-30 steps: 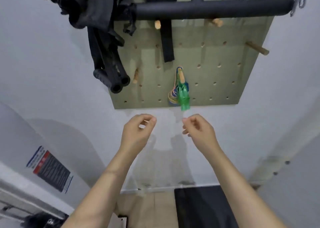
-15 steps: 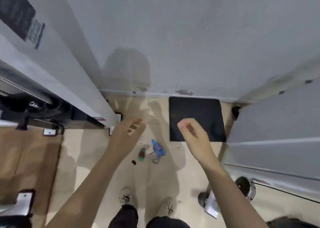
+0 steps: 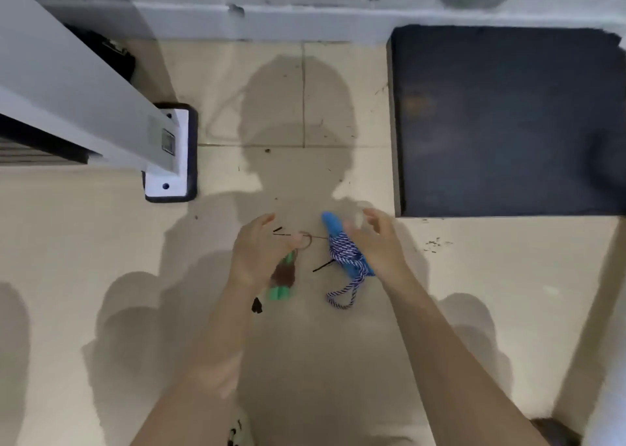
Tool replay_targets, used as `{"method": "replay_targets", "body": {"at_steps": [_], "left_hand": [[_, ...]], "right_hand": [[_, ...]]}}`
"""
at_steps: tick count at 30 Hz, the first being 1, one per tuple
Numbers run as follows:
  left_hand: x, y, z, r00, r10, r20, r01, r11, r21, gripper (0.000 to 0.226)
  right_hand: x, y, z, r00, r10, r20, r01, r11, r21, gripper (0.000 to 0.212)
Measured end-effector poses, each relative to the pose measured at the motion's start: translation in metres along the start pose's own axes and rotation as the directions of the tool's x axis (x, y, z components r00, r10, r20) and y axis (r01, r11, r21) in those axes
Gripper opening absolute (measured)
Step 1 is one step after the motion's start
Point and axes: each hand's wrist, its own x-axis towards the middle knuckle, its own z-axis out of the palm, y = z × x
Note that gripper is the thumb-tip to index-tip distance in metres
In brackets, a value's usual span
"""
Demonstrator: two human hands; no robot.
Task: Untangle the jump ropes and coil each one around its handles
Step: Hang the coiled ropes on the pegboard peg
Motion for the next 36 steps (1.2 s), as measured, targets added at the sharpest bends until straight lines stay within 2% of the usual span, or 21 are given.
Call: {"method": "replay_targets", "body": {"at_steps": [3, 5, 7, 9, 11, 14, 16, 18, 21, 24, 26, 29, 32, 35, 36], "left_hand": [[0.038, -0.045, 0.032, 0.999, 0.051, 0.009, -0.052, 0.989, 0.136, 0.083], [0.055, -0.064, 0.042, 0.988, 0.147, -0.052, -0.132, 0.966, 0.221, 0.074], [0.064, -0.074, 0.045, 0.972, 0.215, -0.095, -0.192, 0.959, 0.21, 0.058], [0.064, -0.076, 0.045, 0.963, 0.24, -0.12, -0.22, 0.963, 0.158, 0.037], [0.06, -0.073, 0.043, 0.968, 0.197, -0.156, -0.18, 0.977, 0.114, 0.023], [0.049, -0.054, 0.037, 0.989, 0.046, -0.139, -0.065, 0.989, -0.136, 0.015], [0.038, -0.035, 0.034, 0.993, 0.034, -0.11, -0.062, 0.965, -0.255, 0.014], [0.016, -0.011, 0.028, 0.995, 0.074, -0.073, -0.092, 0.957, -0.277, 0.013], [-0.036, 0.037, 0.002, 0.992, 0.115, -0.048, -0.124, 0.93, -0.346, 0.012], [-0.102, 0.101, -0.039, 0.986, 0.164, 0.013, -0.147, 0.91, -0.389, 0.01], [-0.154, 0.148, -0.068, 0.981, 0.185, 0.054, -0.148, 0.901, -0.408, 0.01], [-0.238, 0.225, -0.112, 0.971, 0.225, 0.08, -0.184, 0.918, -0.351, 0.018], [-0.315, 0.302, -0.154, 0.959, 0.279, 0.056, -0.245, 0.909, -0.338, 0.033], [-0.398, 0.384, -0.197, 0.939, 0.342, 0.015, -0.315, 0.881, -0.352, 0.044], [-0.427, 0.411, -0.21, 0.921, 0.39, 0.01, -0.359, 0.859, -0.365, 0.041]], "right_hand": [[0.047, 0.042, 0.014, 0.996, -0.093, 0.015, 0.094, 0.968, -0.234, 0.077], [0.066, 0.055, 0.016, 0.991, -0.131, 0.006, 0.129, 0.966, -0.225, 0.067], [0.076, 0.06, 0.016, 0.986, -0.166, 0.02, 0.167, 0.964, -0.209, 0.048], [0.079, 0.064, 0.016, 0.989, -0.146, 0.041, 0.15, 0.977, -0.154, 0.041], [0.079, 0.065, 0.016, 0.995, -0.098, 0.015, 0.099, 0.988, -0.116, 0.047], [0.073, 0.059, 0.012, 0.995, -0.095, 0.022, 0.096, 0.99, -0.103, 0.039], [0.064, 0.052, 0.005, 0.997, -0.064, 0.037, 0.066, 0.997, -0.041, 0.032], [0.037, 0.036, -0.003, 0.997, -0.034, 0.075, 0.034, 0.999, 0.008, 0.034], [-0.024, -0.013, -0.024, 0.992, -0.027, 0.126, 0.021, 0.998, 0.051, 0.039], [-0.096, -0.09, -0.067, 0.988, -0.09, 0.128, 0.06, 0.973, 0.223, 0.022], [-0.143, -0.151, -0.1, 0.987, -0.139, 0.077, 0.113, 0.955, 0.276, 0.016], [-0.21, -0.246, -0.148, 0.974, -0.213, -0.084, 0.228, 0.924, 0.308, 0.018], [-0.287, -0.335, -0.196, 0.945, -0.247, -0.215, 0.32, 0.838, 0.442, 0.022], [-0.371, -0.417, -0.238, 0.933, -0.305, -0.188, 0.356, 0.719, 0.597, 0.037], [-0.397, -0.444, -0.25, 0.929, -0.33, -0.169, 0.357, 0.677, 0.644, 0.038]]}}
